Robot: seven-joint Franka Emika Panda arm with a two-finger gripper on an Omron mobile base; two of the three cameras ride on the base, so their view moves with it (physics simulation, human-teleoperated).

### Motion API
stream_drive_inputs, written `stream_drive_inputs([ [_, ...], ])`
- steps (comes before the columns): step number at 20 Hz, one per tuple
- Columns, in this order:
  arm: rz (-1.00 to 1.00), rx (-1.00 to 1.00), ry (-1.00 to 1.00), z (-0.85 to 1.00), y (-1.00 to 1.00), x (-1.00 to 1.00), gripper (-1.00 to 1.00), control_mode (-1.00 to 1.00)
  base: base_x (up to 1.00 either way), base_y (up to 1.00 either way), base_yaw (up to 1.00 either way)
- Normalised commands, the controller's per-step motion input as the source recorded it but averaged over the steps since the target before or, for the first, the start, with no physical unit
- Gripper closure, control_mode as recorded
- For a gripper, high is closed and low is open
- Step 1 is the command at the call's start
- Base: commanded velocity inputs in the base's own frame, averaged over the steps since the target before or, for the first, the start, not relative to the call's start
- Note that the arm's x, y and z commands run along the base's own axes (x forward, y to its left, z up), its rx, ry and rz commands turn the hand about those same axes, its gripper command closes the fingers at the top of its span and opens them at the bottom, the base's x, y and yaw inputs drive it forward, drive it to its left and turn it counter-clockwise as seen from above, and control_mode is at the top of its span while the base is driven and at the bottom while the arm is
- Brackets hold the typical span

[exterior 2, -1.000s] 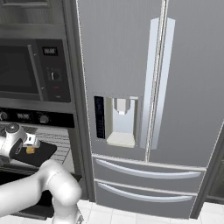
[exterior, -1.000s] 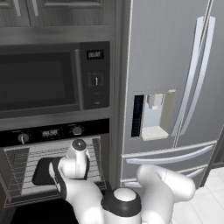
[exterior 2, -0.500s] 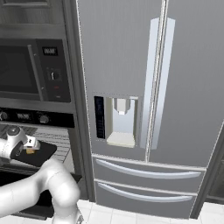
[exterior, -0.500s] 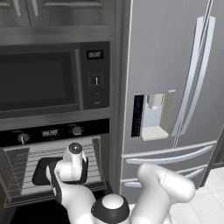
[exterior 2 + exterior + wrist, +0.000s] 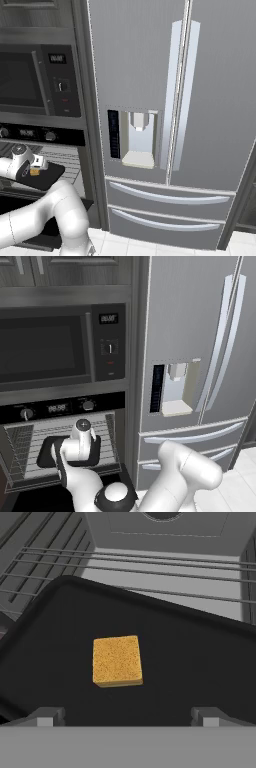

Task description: Take the baked cake out of the oven and place it on the plate for cooling. Then close the oven door.

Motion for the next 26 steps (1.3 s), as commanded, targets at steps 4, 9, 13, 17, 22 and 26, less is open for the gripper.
stream_drive_inputs([
  [4,0.02,-0.07,0.0,-0.3,0.25,0.24,-1.0,-1.0,0.0,0.0,0.0],
  [9,0.02,-0.05,0.0,-0.27,0.18,0.24,-1.0,-1.0,0.0,0.0,0.0],
  [13,0.02,-0.01,0.0,-0.32,0.15,0.17,-1.0,-1.0,0.0,0.0,0.0],
  [17,0.02,0.0,0.02,-0.34,0.12,0.09,-1.0,-1.0,0.0,0.0,0.0],
  [22,0.02,0.0,0.0,-0.3,0.0,0.17,-1.0,-1.0,0.0,0.0,0.0],
  [26,0.01,0.0,0.0,-0.11,0.0,0.18,-1.0,-1.0,0.0,0.0,0.0],
])
